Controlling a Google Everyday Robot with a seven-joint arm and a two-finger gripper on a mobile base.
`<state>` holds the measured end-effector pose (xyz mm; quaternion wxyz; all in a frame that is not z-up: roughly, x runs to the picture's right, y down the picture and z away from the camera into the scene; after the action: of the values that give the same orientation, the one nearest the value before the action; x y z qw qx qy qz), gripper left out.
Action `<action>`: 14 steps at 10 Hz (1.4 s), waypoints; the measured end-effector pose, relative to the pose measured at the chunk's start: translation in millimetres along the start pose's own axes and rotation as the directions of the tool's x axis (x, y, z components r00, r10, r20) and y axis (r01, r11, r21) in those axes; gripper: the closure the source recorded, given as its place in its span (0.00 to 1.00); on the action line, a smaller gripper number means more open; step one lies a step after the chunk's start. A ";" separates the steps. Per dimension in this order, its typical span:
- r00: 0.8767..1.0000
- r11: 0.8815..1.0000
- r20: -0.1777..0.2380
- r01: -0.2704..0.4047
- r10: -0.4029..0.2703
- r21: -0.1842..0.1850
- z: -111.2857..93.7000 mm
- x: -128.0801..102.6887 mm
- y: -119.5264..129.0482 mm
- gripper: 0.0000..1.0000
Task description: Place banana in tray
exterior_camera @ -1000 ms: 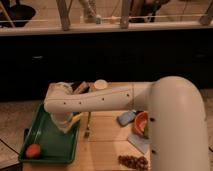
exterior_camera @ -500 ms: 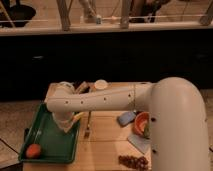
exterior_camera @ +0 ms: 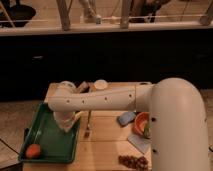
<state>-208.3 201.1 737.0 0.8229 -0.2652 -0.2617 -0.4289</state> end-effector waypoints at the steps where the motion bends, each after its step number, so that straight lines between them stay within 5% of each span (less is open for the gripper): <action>1: 1.000 1.000 0.004 0.005 -0.005 0.000 0.5 0.8 0.3 1.00; 14: 0.995 0.995 0.032 0.100 -0.099 -0.012 1.6 13.0 -1.1 1.00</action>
<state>-203.2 194.2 746.9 0.7945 -0.2642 -0.2845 -0.4669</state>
